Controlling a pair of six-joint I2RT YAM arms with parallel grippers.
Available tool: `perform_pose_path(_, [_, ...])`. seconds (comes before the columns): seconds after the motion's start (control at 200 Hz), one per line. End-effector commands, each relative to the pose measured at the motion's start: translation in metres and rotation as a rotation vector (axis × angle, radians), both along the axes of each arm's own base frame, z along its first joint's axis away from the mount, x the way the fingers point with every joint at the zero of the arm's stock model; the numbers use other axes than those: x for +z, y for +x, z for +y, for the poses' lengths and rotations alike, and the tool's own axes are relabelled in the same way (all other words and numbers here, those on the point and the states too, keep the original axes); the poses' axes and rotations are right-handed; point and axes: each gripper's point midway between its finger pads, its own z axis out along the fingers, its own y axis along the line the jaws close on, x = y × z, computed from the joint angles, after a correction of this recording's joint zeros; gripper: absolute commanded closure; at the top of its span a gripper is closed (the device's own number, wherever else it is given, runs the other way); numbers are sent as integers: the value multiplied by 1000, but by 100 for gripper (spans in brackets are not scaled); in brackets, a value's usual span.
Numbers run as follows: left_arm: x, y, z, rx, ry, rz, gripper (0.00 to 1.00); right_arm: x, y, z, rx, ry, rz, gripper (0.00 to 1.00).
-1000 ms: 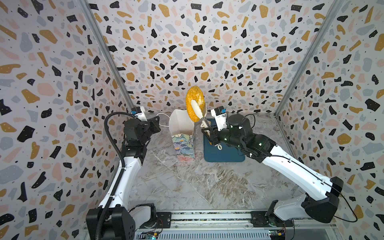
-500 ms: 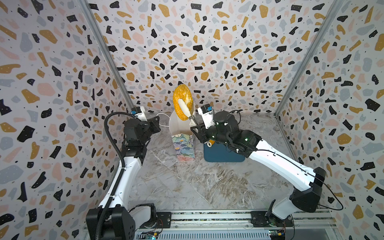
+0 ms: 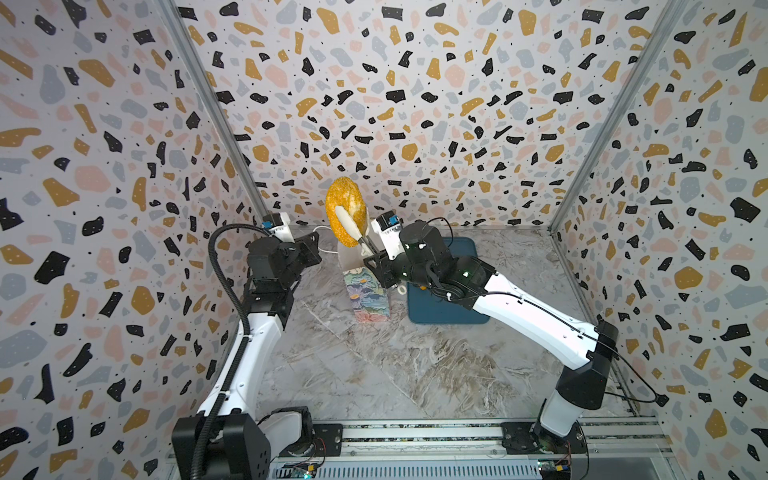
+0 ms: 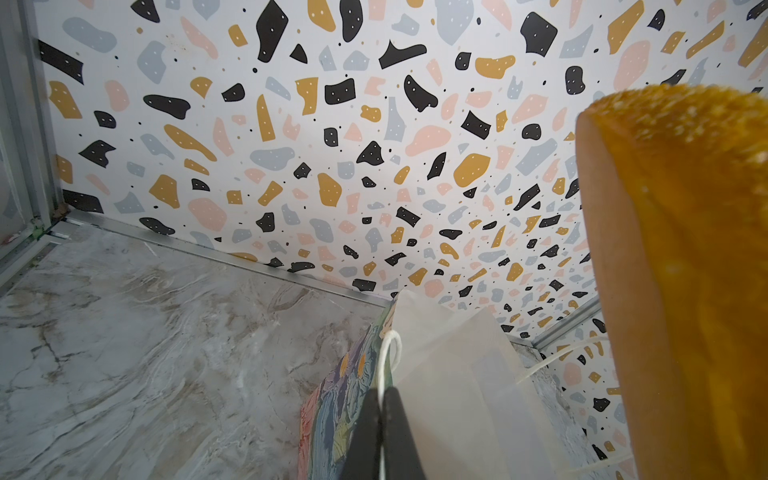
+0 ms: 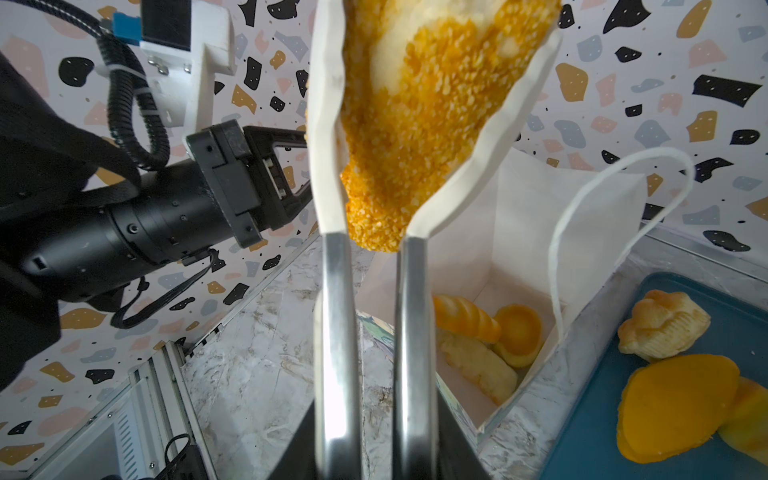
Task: Place the fake bread into the paper bag
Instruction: 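Lower the sugar-crusted bun into the bag held by the left gripper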
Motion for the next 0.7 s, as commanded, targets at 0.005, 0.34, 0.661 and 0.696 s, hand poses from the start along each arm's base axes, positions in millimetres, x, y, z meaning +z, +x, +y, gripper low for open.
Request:
perform_pose_path(0.005, [10, -2, -3, -14, 9, -41, 100, 40, 1, -1, -15, 82, -71, 71])
perform_pose_path(0.34, [12, -4, -3, -14, 8, -47, 100, 10, 19, -8, -84, -46, -69, 70])
perform_pose_path(0.661, [11, -3, -3, -13, 11, -40, 100, -15, 22, -22, -127, -136, -48, 63])
perform_pose_path(0.696, [10, -3, -3, -13, 12, -38, 100, -17, 23, -24, -132, -142, -47, 62])
